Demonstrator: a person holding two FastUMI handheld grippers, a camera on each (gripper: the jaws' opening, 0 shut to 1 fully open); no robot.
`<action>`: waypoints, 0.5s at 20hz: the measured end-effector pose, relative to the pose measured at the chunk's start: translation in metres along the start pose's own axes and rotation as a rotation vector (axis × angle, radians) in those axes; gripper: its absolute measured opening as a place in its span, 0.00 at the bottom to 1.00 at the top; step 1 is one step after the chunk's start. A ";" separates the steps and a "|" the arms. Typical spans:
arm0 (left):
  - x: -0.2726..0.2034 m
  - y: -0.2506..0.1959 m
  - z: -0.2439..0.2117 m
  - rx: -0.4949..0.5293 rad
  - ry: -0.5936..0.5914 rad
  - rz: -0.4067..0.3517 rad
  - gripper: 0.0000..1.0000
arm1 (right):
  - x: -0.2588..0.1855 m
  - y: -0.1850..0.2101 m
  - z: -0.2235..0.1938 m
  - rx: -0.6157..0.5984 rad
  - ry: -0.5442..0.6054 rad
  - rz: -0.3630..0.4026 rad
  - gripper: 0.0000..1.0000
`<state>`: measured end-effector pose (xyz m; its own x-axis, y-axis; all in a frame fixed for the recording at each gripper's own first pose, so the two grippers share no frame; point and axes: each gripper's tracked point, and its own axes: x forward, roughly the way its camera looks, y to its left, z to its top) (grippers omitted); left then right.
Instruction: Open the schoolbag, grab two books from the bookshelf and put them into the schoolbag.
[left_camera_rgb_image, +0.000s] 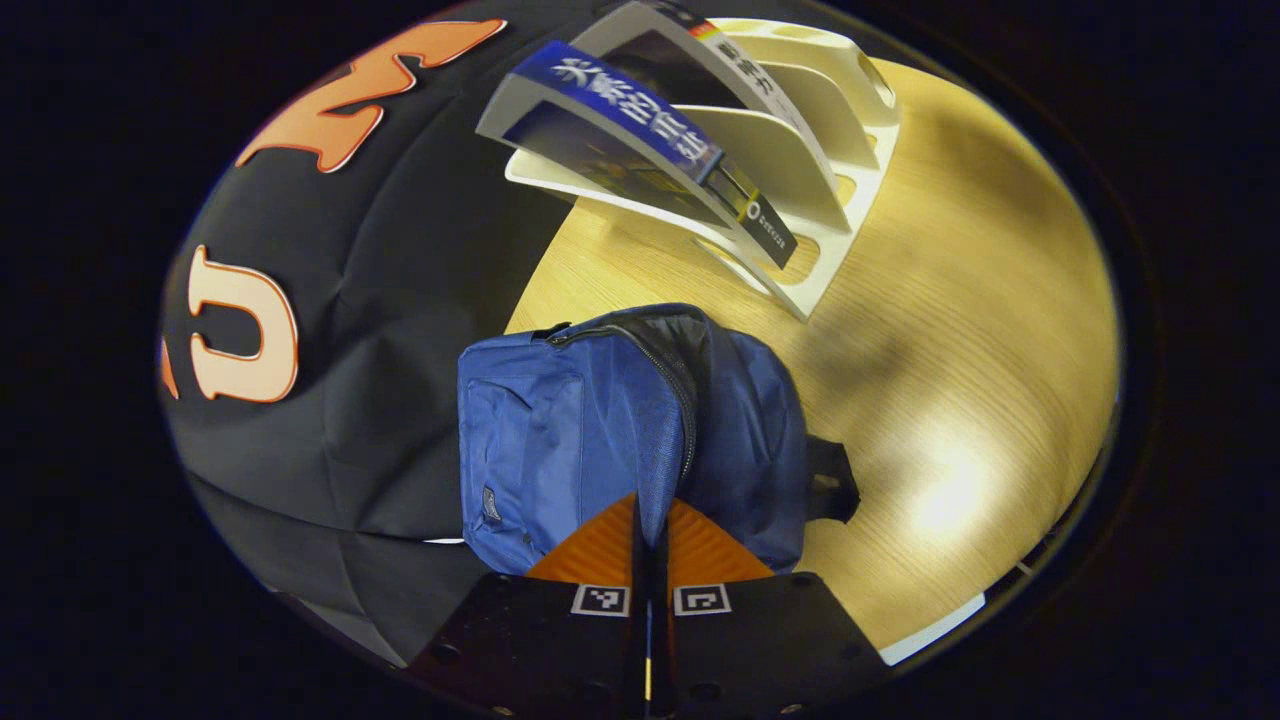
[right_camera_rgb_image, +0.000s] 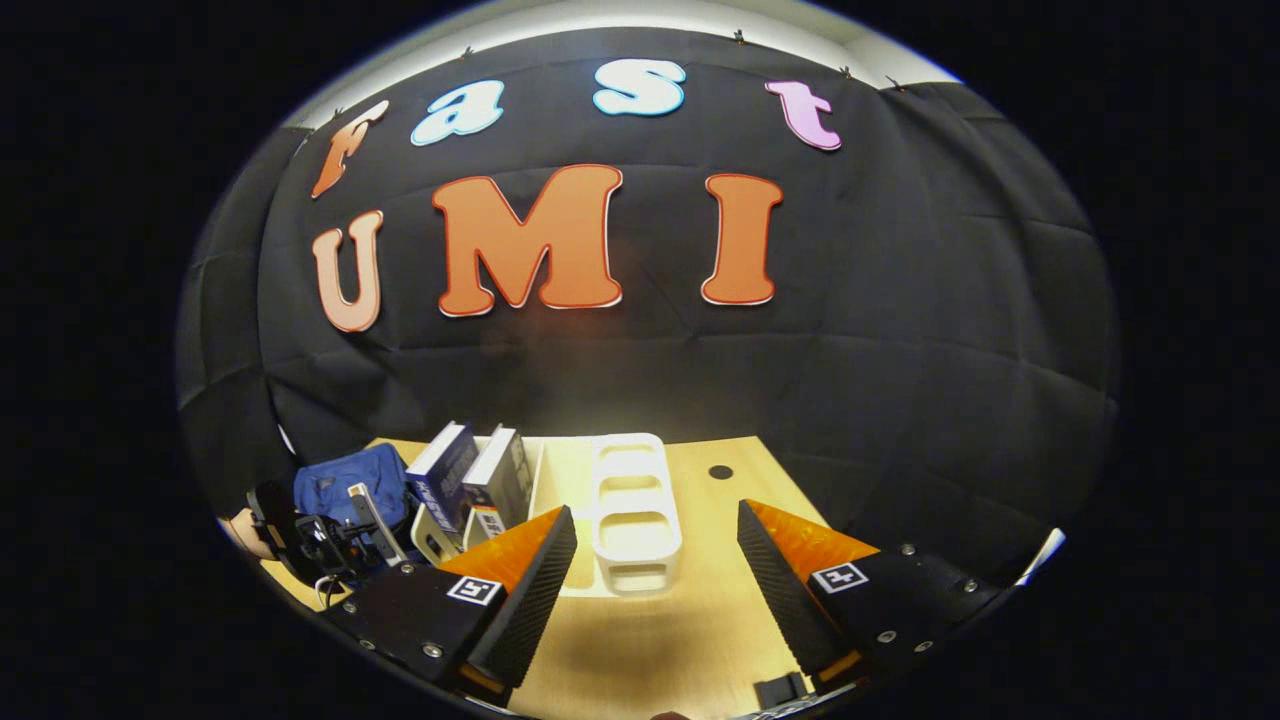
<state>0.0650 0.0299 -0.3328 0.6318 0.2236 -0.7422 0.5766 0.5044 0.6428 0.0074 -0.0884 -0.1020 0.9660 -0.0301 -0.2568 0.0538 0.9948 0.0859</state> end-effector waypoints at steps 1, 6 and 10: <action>-0.005 0.008 0.003 -0.019 0.003 -0.031 0.02 | 0.003 0.006 0.003 0.011 0.001 0.022 0.97; -0.028 0.052 0.016 -0.080 -0.022 -0.216 0.02 | 0.008 0.051 0.044 0.050 -0.038 0.078 0.97; -0.039 0.091 0.017 -0.081 -0.059 -0.369 0.02 | 0.022 0.094 0.065 0.028 -0.031 0.077 0.97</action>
<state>0.1009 0.0530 -0.2424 0.4193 -0.0329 -0.9073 0.7297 0.6067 0.3152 0.0502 -0.0019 -0.0375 0.9748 0.0426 -0.2188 -0.0140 0.9913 0.1310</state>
